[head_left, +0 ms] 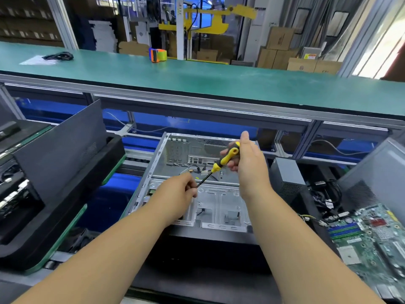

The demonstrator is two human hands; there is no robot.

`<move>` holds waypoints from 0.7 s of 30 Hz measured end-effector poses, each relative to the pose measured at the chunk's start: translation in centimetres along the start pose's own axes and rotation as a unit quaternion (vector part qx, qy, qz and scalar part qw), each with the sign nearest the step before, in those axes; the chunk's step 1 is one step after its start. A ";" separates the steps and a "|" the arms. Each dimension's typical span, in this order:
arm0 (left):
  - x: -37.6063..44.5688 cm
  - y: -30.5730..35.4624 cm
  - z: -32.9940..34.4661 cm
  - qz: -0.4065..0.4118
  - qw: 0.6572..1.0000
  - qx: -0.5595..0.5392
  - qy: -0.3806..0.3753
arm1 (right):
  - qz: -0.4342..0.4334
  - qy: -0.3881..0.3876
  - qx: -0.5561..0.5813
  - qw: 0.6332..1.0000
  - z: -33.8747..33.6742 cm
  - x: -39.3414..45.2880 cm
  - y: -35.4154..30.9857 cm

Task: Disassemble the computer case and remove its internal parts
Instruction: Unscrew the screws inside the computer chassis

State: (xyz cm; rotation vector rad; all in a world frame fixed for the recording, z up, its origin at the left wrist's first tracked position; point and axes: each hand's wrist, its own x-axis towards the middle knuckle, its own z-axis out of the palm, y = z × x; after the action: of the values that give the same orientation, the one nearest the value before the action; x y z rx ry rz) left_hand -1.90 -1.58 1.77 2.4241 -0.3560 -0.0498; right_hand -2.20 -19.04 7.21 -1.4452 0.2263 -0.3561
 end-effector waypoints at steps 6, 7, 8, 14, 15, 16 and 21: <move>0.8 6.6 3.4 0.026 0.987 -0.157 -0.006 | -0.021 0.057 -0.058 0.996 -8.2 1.6 -1.2; 1.0 7.9 4.2 0.037 0.984 -0.173 -0.011 | -0.021 0.075 -0.062 0.995 -10.0 1.7 -1.4; 1.2 9.1 5.0 0.048 0.981 -0.185 -0.019 | -0.022 0.091 -0.063 0.994 -11.7 1.9 -1.7; 2.5 15.6 11.5 0.094 0.981 -0.156 -0.063 | -0.073 0.198 -0.067 0.975 -21.2 1.3 -2.5; 2.7 16.5 12.7 0.099 0.984 -0.131 -0.070 | -0.085 0.218 -0.073 0.970 -22.6 1.1 -2.5; 2.8 17.4 13.9 0.106 0.986 -0.102 -0.079 | -0.094 0.235 -0.079 0.964 -23.9 0.8 -2.5; 2.8 21.5 19.0 0.154 0.974 0.051 -0.156 | -0.094 0.287 -0.115 0.946 -29.5 -0.1 -1.9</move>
State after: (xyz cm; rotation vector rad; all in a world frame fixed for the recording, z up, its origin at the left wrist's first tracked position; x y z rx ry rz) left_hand -6.83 -29.94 0.97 2.4326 -0.8922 -0.2847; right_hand -13.21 -46.42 5.64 -1.5686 0.6184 -0.9352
